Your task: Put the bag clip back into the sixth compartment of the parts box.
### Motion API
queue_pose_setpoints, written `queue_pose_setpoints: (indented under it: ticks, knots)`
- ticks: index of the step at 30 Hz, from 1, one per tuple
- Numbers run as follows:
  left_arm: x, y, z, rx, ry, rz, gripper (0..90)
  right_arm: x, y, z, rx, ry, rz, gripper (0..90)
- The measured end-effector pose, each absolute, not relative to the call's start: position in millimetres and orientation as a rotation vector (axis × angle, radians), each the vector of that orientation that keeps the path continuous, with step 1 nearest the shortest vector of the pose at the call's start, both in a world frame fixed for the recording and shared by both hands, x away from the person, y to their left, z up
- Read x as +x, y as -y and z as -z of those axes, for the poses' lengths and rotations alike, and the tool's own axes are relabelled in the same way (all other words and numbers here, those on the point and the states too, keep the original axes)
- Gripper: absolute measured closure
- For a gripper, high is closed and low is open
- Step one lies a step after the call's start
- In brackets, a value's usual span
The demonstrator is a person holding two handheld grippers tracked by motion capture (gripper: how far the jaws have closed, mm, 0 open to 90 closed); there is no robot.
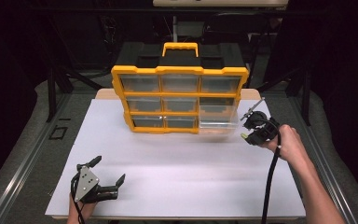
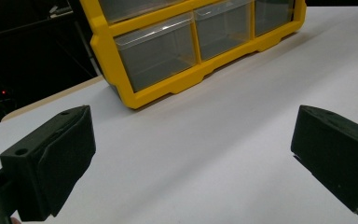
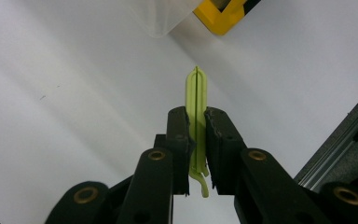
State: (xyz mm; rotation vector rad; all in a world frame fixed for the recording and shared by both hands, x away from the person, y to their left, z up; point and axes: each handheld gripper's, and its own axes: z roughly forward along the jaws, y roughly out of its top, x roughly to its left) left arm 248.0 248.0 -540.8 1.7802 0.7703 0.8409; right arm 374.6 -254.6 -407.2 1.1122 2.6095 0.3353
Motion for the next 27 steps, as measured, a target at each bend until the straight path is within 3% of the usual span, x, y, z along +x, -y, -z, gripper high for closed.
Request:
queue_pose_setpoints:
  ticks: [27]
  knots:
    - [248,-248,541,1.779,-0.768,-0.836,0.0,390,251,378,1.106,-2.582,-0.321,80.5]
